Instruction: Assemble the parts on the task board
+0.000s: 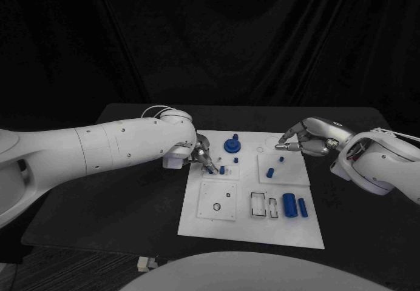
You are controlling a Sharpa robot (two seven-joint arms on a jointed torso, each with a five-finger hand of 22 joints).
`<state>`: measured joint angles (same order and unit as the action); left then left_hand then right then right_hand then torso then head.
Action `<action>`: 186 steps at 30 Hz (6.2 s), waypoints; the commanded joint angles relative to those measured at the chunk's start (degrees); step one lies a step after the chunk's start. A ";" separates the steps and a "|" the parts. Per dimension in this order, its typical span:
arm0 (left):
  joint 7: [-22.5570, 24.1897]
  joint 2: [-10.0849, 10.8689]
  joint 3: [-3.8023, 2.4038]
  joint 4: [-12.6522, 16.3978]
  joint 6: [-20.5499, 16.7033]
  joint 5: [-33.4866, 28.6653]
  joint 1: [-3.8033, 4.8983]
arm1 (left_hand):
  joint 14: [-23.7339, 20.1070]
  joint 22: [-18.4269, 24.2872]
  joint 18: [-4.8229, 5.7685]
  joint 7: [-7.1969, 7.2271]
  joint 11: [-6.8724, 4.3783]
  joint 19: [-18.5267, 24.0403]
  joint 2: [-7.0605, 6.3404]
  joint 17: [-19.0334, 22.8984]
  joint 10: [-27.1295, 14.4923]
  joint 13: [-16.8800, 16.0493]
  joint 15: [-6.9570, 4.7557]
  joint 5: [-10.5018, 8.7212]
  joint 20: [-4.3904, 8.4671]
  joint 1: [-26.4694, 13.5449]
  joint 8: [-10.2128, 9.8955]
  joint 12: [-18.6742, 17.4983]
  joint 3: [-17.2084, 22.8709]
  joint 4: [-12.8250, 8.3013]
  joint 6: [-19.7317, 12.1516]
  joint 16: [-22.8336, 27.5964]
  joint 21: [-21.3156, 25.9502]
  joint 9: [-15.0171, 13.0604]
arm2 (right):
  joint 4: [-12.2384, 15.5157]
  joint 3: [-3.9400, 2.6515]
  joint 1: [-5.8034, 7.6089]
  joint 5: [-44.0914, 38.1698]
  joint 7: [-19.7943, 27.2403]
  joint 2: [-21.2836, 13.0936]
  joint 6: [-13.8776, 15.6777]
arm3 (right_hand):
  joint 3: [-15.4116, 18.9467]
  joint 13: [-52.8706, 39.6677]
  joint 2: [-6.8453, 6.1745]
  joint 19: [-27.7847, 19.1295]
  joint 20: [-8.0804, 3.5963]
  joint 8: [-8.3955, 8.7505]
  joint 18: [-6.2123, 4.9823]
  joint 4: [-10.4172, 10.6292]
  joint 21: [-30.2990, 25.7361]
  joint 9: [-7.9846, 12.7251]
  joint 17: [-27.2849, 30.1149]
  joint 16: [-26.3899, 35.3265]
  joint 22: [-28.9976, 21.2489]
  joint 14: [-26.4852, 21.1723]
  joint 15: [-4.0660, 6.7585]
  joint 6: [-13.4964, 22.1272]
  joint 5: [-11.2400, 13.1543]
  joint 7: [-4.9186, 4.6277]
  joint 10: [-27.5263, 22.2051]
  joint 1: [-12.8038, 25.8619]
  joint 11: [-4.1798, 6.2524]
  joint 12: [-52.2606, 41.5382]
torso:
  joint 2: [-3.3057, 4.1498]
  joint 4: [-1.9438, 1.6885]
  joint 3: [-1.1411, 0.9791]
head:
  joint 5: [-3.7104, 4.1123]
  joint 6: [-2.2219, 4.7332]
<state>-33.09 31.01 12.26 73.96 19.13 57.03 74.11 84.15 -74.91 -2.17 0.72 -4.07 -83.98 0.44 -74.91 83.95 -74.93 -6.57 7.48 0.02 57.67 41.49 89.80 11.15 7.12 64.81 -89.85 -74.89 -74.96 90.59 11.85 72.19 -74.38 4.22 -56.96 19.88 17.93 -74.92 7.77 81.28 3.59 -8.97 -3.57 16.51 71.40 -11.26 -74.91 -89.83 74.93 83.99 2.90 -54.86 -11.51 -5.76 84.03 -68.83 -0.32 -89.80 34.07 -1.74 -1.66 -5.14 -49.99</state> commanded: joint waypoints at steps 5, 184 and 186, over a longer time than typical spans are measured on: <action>0.36 -0.03 -0.05 0.23 -0.33 -0.01 -0.11 | 5.85 -11.28 -0.70 0.18 -0.57 -1.38 0.22 -15.09 6.05 -15.07 -0.46 0.39 0.35 0.55 1.04 0.20 -0.34 -0.20 0.64 -0.15 -0.25 -4.50 | -0.01 -0.03 -0.15 -0.11 -0.69 -0.04 -0.36 | 0.35 -15.08 0.43 -0.37 0.22 0.25 -0.54 0.04 -0.36 0.11 -15.09 -0.17 9.62 6.01 -0.33 -0.39 -0.33 -0.01 5.97 -0.48 -0.51 -0.20 | 0.00 0.01 -0.01 | -0.03 -0.01; 20.32 18.25 -0.10 15.22 -9.73 -3.78 2.83 | 5.85 -9.37 -2.18 -4.30 3.14 3.06 0.61 -15.09 5.98 -15.02 2.99 -0.92 -2.64 18.73 -17.11 0.10 -4.47 -6.69 -18.31 -0.15 9.36 3.26 | 6.21 -0.06 1.19 -8.54 -8.94 3.17 6.81 | 0.34 -15.08 -2.19 3.38 -0.54 1.70 0.83 -4.71 6.16 0.56 -15.09 -0.17 11.50 6.01 0.47 -0.29 -9.35 0.32 5.97 -13.74 0.28 -0.20 | -0.01 -0.12 0.08 | -0.07 -0.01; 23.30 19.02 -0.10 15.51 -10.96 -4.64 3.06 | 5.85 -9.43 -2.12 -4.51 3.39 3.04 0.73 -15.09 6.05 -15.07 3.11 -0.41 -2.74 19.31 -18.05 0.20 -3.90 -6.91 -18.62 -0.15 9.00 4.65 | 6.74 -0.06 1.45 -10.59 -10.82 4.69 7.19 | 0.44 -15.08 -2.33 4.04 -0.63 1.80 1.13 -4.87 7.58 0.61 -15.09 -0.17 11.89 6.01 0.54 -0.32 -10.88 0.34 5.97 -14.01 0.33 -0.20 | 0.00 -0.19 0.15 | 0.04 -0.01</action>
<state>-18.37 50.02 12.19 89.06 12.51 55.15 77.00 84.00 -74.91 -3.97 -3.79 -0.92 -81.10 1.26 -74.90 84.00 -74.95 -3.72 6.88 -2.45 76.65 23.49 89.86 7.09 0.15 46.37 -89.63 -65.70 -70.34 96.88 11.82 73.53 -79.42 -0.88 -52.57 23.60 18.40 -75.20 4.63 83.76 3.16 -7.41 -3.50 11.92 78.85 -10.71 -74.91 -89.83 74.94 83.81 2.95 -55.27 -22.19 -5.76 83.83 -81.53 -0.49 -90.18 34.00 -1.82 -1.58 -5.19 -49.99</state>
